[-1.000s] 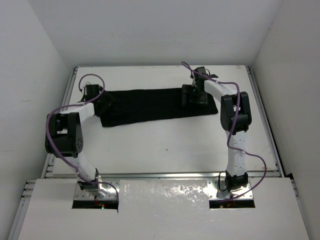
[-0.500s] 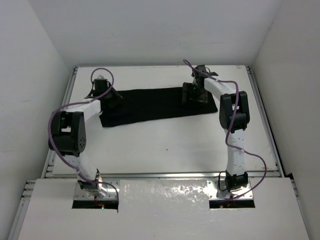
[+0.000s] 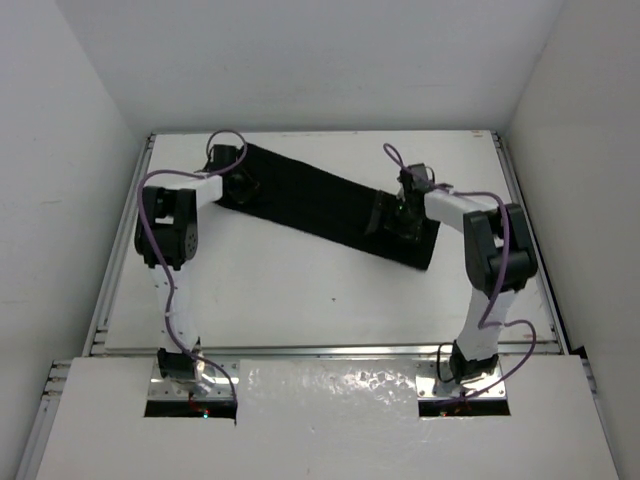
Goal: Fold and stack the t-shirts
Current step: Rotate the tshirt 90 degrees
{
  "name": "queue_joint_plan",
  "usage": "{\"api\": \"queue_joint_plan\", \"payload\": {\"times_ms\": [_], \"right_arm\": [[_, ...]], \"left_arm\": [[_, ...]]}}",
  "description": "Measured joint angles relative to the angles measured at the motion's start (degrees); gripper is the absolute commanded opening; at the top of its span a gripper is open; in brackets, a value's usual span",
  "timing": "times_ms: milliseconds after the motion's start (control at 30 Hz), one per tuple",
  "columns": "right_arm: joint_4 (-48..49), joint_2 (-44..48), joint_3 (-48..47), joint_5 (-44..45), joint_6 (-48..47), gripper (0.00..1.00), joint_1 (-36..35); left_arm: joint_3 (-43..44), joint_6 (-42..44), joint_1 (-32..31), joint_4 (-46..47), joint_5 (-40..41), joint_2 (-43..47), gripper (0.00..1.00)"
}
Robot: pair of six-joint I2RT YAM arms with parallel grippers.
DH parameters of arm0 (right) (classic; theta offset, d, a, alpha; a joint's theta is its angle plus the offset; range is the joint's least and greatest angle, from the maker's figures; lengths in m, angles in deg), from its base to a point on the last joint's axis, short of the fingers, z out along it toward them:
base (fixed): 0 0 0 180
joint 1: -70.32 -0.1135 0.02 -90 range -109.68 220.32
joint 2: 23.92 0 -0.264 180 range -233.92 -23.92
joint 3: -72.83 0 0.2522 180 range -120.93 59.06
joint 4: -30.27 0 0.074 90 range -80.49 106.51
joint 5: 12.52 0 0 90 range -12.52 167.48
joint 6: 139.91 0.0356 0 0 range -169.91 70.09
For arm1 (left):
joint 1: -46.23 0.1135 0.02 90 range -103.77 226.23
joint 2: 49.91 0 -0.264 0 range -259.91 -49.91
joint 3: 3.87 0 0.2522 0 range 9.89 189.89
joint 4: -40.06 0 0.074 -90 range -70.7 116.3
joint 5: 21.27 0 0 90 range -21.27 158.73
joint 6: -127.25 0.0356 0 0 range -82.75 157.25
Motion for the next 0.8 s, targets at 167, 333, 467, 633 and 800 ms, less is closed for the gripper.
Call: {"api": "queue_joint_plan", "payload": {"times_ms": [167, 333, 467, 633, 800], "right_arm": [[10.2, 11.8, 18.6, -2.2, 10.3, 0.99, -6.5], [28.5, 23.4, 37.9, -4.1, 30.8, 0.99, -20.9], [32.0, 24.1, 39.1, -3.5, 41.3, 0.99, -31.3], [32.2, 26.1, 38.1, -1.8, 47.9, 0.99, -34.5], [25.1, 27.4, 29.0, -2.1, 43.7, 0.99, -30.9]], "left_arm": [[22.4, 5.5, -0.4, -10.3, -2.1, -12.3, 0.08], [53.2, 12.9, -2.7, -21.6, -6.1, -28.8, 0.26], [50.7, 16.2, -5.4, -17.7, -11.1, -28.3, 0.27], [46.3, 17.5, -8.1, -15.1, -14.3, -26.1, 0.28], [32.0, 16.5, -8.7, -13.7, -8.2, -15.3, 0.48]]}}
